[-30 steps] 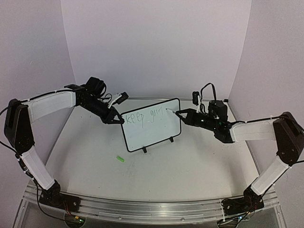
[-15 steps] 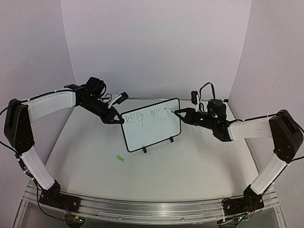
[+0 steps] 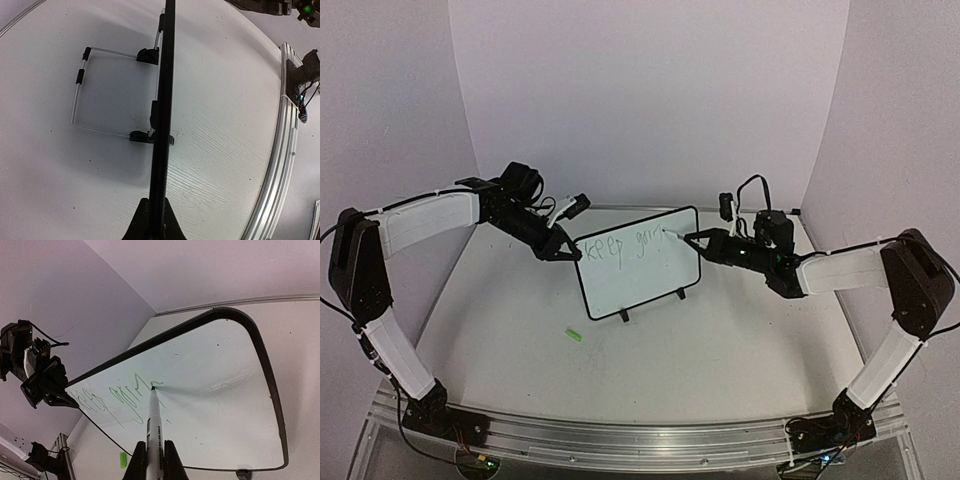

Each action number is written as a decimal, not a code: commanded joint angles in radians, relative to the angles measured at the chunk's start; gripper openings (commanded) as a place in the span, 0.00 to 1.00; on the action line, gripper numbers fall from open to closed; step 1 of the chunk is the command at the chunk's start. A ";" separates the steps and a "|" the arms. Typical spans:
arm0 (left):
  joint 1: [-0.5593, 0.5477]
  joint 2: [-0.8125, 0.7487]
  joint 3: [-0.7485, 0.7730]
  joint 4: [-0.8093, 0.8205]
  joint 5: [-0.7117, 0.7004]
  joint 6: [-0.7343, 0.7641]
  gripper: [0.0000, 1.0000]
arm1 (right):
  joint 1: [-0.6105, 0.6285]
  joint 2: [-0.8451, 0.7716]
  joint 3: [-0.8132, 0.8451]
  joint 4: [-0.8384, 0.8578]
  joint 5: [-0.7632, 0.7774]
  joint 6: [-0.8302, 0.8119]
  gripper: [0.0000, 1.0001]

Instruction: Write a sentence on the whiteboard

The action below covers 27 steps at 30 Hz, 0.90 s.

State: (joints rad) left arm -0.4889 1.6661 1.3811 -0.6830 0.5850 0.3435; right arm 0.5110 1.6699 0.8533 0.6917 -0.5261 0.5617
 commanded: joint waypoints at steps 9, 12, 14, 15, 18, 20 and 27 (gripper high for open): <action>0.000 0.032 0.013 -0.030 -0.073 0.042 0.00 | -0.004 -0.025 -0.009 0.028 0.062 -0.004 0.00; 0.000 0.031 0.013 -0.031 -0.073 0.042 0.00 | -0.005 -0.027 0.004 0.028 0.061 -0.007 0.00; 0.000 0.031 0.013 -0.032 -0.073 0.042 0.00 | -0.004 -0.029 0.014 0.027 0.061 -0.010 0.00; 0.000 0.031 0.013 -0.031 -0.074 0.042 0.00 | -0.004 -0.030 0.017 0.025 0.061 -0.011 0.00; 0.000 0.031 0.013 -0.031 -0.074 0.042 0.00 | -0.004 -0.034 0.027 0.022 0.062 -0.015 0.00; -0.001 0.031 0.012 -0.031 -0.074 0.042 0.00 | -0.003 -0.037 0.033 0.018 0.064 -0.018 0.00; -0.001 0.031 0.012 -0.031 -0.073 0.042 0.00 | -0.005 -0.050 0.041 0.009 0.071 -0.027 0.00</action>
State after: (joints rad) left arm -0.4889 1.6661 1.3814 -0.6830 0.5854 0.3431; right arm 0.5110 1.6634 0.8468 0.6791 -0.5059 0.5500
